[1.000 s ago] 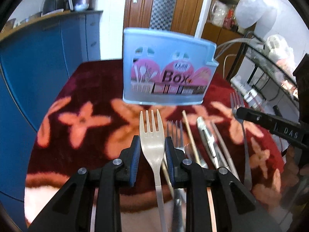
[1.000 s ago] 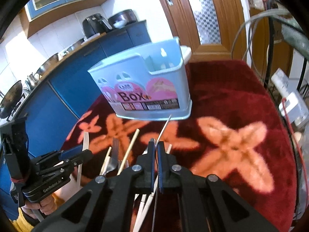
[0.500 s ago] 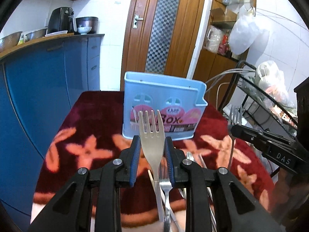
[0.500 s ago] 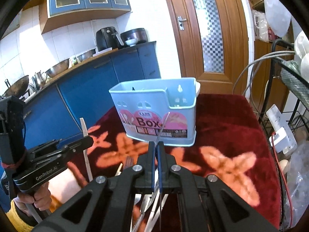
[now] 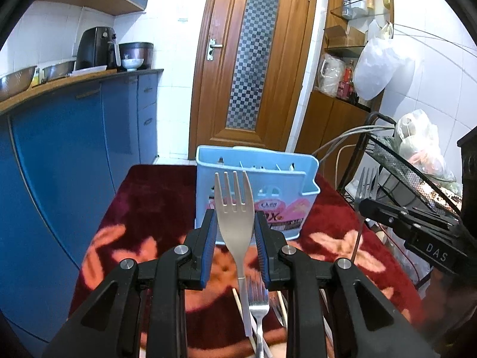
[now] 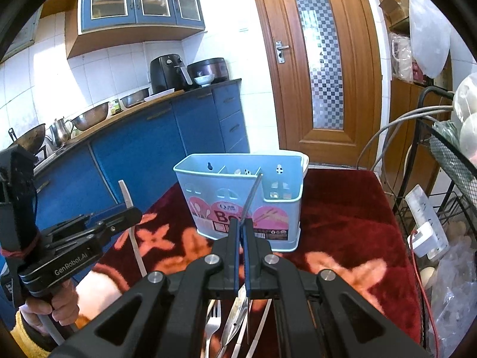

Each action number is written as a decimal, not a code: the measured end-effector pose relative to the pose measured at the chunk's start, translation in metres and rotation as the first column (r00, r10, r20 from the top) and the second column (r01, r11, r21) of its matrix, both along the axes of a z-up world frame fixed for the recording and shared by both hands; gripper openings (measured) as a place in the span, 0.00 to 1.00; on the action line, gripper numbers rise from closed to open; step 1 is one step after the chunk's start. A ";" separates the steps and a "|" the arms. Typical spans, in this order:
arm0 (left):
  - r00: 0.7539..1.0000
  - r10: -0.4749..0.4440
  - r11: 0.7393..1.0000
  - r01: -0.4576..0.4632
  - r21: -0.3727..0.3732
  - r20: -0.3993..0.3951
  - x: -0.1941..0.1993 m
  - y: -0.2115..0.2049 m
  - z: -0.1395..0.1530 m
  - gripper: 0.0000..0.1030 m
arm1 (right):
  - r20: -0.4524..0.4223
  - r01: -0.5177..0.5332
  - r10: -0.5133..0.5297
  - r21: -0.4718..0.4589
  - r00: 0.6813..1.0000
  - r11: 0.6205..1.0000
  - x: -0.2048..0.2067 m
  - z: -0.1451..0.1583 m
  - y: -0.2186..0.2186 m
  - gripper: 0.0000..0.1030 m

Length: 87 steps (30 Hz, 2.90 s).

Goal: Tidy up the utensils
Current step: 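Lift both forks and lower them into the blue Box caddy with both tools, then open both tools to release the forks and withdraw toward the utensils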

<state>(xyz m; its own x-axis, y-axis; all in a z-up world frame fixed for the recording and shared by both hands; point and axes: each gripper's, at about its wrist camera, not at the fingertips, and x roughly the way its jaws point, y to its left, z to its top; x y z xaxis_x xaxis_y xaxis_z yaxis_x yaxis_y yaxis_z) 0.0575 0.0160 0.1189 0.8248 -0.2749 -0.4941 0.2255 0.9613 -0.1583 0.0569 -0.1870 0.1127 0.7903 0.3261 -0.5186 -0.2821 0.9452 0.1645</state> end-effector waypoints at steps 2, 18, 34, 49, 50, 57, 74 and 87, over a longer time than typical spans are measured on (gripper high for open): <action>1.000 0.003 1.000 -0.003 0.005 0.009 0.003 -0.001 0.006 0.25 | 0.005 -0.001 0.001 -0.004 1.000 1.000 0.001 0.003 0.000 0.03; 0.994 0.034 0.999 -0.037 0.028 0.103 0.031 -0.001 0.072 0.25 | 0.068 -0.005 0.007 -0.029 0.998 1.000 0.014 0.037 0.005 0.03; 0.970 0.103 0.991 -0.118 0.059 0.221 0.106 -0.023 0.154 0.25 | 0.166 0.042 -0.038 -0.024 0.985 0.999 0.065 0.097 -0.003 0.03; 0.986 0.139 0.986 -0.147 0.083 0.096 0.188 -0.037 0.068 0.25 | 0.144 0.053 -0.046 -0.040 0.989 0.998 0.141 0.066 0.012 0.03; 0.987 0.139 0.986 -0.146 0.084 0.084 0.191 -0.037 0.061 0.25 | 0.126 0.048 -0.043 -0.035 0.991 0.998 0.144 0.059 0.011 0.03; 0.992 0.118 0.988 -0.121 0.097 0.034 0.192 -0.035 0.019 0.25 | 0.046 0.027 -0.025 -0.041 0.999 0.999 0.154 0.022 0.012 0.03; 0.999 0.040 0.986 -0.039 0.163 -0.005 0.171 -0.051 -0.004 0.45 | 0.024 -0.023 0.023 0.011 0.999 1.000 0.142 0.008 0.010 0.27; 1.000 -0.003 0.990 0.005 0.144 -0.015 0.131 -0.040 0.023 0.46 | 0.026 -0.001 0.000 0.040 1.000 0.999 0.096 0.026 0.002 0.29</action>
<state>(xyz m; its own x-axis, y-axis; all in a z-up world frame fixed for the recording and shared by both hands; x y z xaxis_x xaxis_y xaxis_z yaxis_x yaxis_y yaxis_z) 0.1883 -0.0236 0.1420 0.8161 -0.2034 -0.5409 0.2284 0.9733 -0.0214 0.1529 -0.1849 0.1385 0.8034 0.3465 -0.4842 -0.2875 0.9379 0.1942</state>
